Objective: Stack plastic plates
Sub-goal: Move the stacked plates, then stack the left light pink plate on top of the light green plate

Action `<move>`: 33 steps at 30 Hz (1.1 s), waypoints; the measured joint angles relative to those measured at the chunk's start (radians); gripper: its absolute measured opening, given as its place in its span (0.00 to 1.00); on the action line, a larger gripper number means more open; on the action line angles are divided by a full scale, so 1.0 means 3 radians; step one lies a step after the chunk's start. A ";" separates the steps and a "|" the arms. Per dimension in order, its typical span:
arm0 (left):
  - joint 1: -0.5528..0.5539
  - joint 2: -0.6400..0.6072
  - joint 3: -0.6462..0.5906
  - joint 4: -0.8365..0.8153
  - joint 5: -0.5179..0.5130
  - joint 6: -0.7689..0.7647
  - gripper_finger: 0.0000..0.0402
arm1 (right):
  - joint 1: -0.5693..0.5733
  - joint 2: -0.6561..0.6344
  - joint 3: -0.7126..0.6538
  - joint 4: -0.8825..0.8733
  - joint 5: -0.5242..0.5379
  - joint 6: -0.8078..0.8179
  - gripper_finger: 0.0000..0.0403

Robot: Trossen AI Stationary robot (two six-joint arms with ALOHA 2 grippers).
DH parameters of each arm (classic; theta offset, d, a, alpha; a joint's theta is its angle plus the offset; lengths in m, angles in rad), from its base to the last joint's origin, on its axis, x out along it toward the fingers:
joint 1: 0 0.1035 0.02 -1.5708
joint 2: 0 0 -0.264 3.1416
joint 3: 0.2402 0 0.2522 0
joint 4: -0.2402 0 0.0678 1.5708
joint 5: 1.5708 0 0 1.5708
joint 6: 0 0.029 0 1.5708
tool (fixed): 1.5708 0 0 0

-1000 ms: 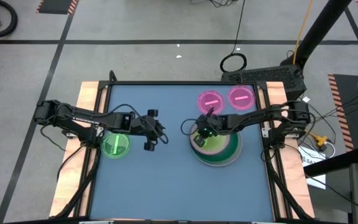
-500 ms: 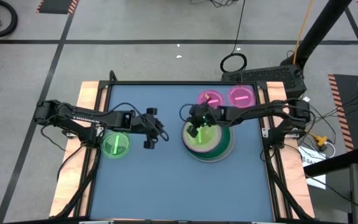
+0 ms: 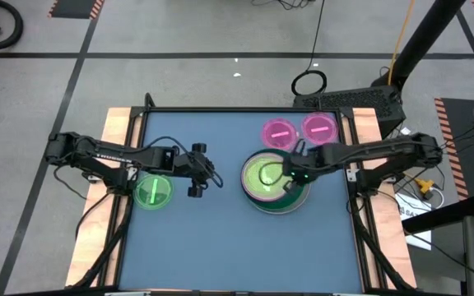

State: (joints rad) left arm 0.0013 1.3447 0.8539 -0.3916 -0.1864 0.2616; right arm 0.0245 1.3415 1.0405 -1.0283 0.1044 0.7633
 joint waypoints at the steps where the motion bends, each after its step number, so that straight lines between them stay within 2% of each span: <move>1: 0.0000 0.0000 0.0000 0.0000 0.0000 0.0005 0.30 | 0.0053 -0.0033 -0.0021 -0.0129 -0.0003 0.0154 0.00; 4: 0.0000 0.0000 0.0000 -0.0001 0.0000 -0.0032 0.30 | 0.0217 -0.0098 -0.0218 -0.0389 -0.0024 0.0549 0.00; 7: 0.0000 0.0000 0.0000 -0.0004 0.0001 -0.0042 0.30 | 0.0357 -0.0126 -0.0594 -0.0266 -0.0265 0.0765 0.00; 9: 0.0000 0.0000 0.0000 -0.0004 0.0000 -0.0035 0.30 | 0.0460 -0.0125 -0.0876 0.0092 -0.0279 0.0887 0.00; 12: 0.0000 0.0000 0.0000 -0.0001 0.0001 -0.0018 0.30 | 0.0531 -0.0117 -0.1209 0.0923 -0.0259 0.0899 0.00; 17: 0.0000 0.0000 0.0000 0.0133 0.0001 0.0023 0.30 | 0.0443 -0.0093 -0.1311 0.2062 0.0479 0.0467 0.00; 19: 0.0000 0.0000 0.0000 0.0191 0.0001 0.0023 0.30 | 0.0367 -0.0097 -0.1303 0.2286 0.0496 0.0176 0.00; 24: 0.0000 0.0000 0.0000 0.0157 0.0002 -0.0124 0.30 | 0.0331 -0.0263 -0.1094 0.1739 0.0369 -0.0102 0.00; 27: 0.0000 -0.0001 0.0000 0.0121 0.0003 -0.0214 0.30 | 0.0297 -0.0387 -0.0986 0.1260 0.0716 -0.0056 0.00; 30: 0.0000 0.0000 0.0000 0.0132 0.0002 -0.0213 0.30 | 0.0146 -0.0468 -0.0958 0.1241 0.1167 -0.0016 0.00; 33: 0.0001 0.0000 0.0000 0.0218 0.0001 -0.0173 0.30 | -0.0137 -0.0464 -0.0959 0.1355 0.1227 -0.0048 0.00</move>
State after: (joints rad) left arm 0.0017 1.3449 0.8539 -0.3261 -0.1860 0.2096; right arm -0.0166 1.2023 0.7528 -0.6216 0.4725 0.7490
